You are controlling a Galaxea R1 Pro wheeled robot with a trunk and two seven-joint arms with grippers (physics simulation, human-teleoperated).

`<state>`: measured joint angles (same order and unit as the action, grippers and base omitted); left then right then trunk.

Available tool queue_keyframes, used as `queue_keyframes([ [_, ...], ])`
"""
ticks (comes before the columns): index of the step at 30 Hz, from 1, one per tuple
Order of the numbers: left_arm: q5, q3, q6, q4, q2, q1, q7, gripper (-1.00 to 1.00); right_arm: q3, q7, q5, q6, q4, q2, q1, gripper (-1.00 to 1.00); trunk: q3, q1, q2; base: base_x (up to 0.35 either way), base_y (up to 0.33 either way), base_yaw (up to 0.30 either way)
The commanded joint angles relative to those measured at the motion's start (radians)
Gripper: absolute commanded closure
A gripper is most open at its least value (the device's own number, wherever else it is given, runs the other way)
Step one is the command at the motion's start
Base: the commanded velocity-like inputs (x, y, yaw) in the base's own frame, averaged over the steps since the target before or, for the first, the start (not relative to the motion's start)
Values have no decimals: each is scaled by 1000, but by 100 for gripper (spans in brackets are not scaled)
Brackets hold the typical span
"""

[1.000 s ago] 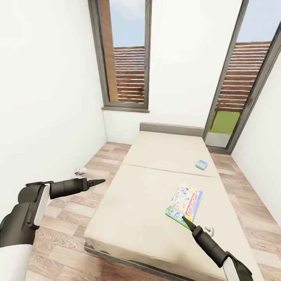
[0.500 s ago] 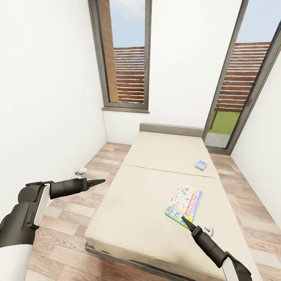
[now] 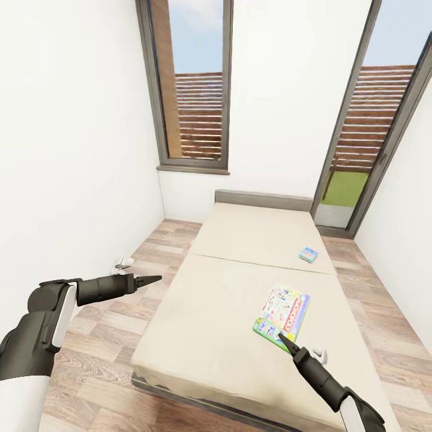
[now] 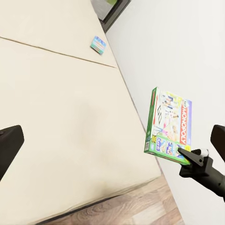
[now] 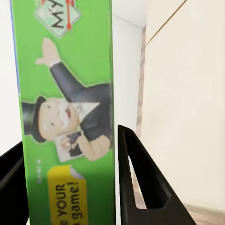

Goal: Put all the toys in the child's room - the three board games (two on the bed and one on the table), the two jigsaw puzzles on the table, and the tennis ball on the table - inside the toy box on the table in the child's room.

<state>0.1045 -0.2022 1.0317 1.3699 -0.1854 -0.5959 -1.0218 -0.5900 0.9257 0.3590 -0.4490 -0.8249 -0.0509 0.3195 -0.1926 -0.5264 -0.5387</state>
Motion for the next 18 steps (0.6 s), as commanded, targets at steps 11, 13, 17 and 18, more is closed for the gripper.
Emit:
queue_keyframes([
  [11, 8, -4, 7, 0, -3, -1, -6, -100, -4, 1, 2, 8, 0, -1, 1, 100, 25, 23, 41, 0, 0, 0],
  [13, 9, -5, 7, 0, -5, -1, -7, -100, -4, 1, 2, 8, 0, -1, 1, 100, 28, 23, 41, 0, 0, 0],
  [17, 10, -6, 7, 0, -6, -1, -7, -100, -4, 1, 2, 9, 0, -1, 1, 100, 34, 23, 41, 0, 0, 0],
  [18, 10, -6, 7, 0, -6, -1, -7, -100, -4, 1, 2, 9, 0, -1, 1, 100, 36, 23, 41, 0, 0, 0],
])
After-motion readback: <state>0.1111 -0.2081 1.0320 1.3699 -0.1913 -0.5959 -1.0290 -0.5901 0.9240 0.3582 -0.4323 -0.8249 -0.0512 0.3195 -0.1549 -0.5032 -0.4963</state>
